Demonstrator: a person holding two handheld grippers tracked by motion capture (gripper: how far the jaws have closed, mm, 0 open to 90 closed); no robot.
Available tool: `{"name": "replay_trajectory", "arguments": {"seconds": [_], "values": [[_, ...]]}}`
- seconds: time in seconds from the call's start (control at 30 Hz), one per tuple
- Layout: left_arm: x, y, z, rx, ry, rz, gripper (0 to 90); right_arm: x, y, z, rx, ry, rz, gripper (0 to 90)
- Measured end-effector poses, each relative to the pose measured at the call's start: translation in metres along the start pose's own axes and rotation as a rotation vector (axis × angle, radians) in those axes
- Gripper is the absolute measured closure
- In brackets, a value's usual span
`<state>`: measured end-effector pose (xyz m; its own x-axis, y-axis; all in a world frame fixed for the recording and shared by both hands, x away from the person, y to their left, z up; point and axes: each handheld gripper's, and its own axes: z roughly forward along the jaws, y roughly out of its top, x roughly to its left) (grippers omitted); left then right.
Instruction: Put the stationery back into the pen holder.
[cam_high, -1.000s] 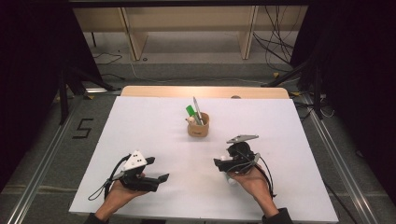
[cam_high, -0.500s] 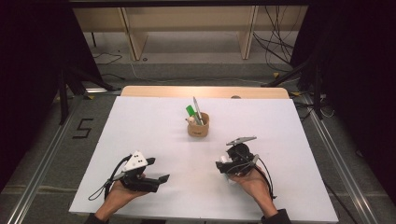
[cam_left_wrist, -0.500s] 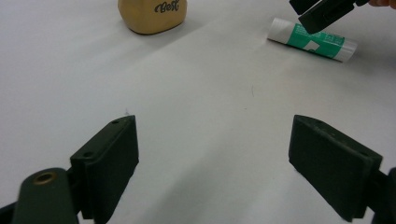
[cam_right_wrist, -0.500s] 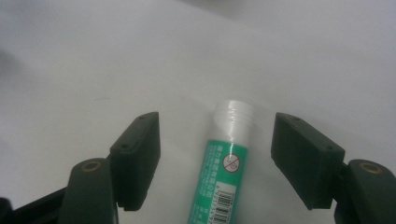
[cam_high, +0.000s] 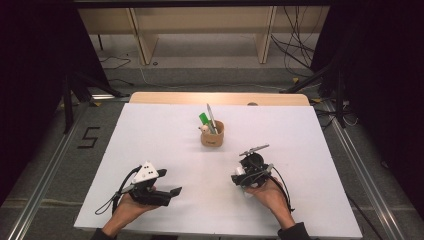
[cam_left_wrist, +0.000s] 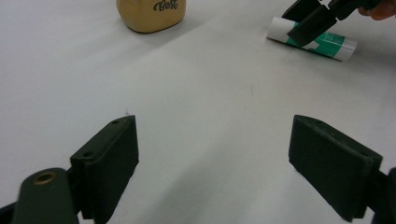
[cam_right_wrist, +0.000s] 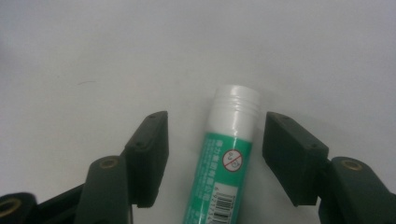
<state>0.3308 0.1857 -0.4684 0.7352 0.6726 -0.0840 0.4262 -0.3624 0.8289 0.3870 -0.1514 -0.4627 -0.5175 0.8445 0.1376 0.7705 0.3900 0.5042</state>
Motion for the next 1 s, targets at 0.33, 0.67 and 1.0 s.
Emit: {"name": "replay_trajectory", "arguments": {"seconds": [0.33, 0.67, 1.0], "values": [[0.000, 0.000, 0.000, -0.001, 0.000, 0.002, 15.7, -0.003, 0.005, 0.003, 0.023, 0.006, 0.014, 48.6], [0.000, 0.000, 0.001, 0.003, -0.003, 0.002, 15.7, -0.003, 0.008, 0.008, 0.044, -0.013, 0.006, 51.4], [0.000, 0.000, 0.001, 0.005, -0.002, 0.004, 15.6, -0.002, 0.012, 0.011, 0.066, -0.031, -0.006, 56.1]]}}
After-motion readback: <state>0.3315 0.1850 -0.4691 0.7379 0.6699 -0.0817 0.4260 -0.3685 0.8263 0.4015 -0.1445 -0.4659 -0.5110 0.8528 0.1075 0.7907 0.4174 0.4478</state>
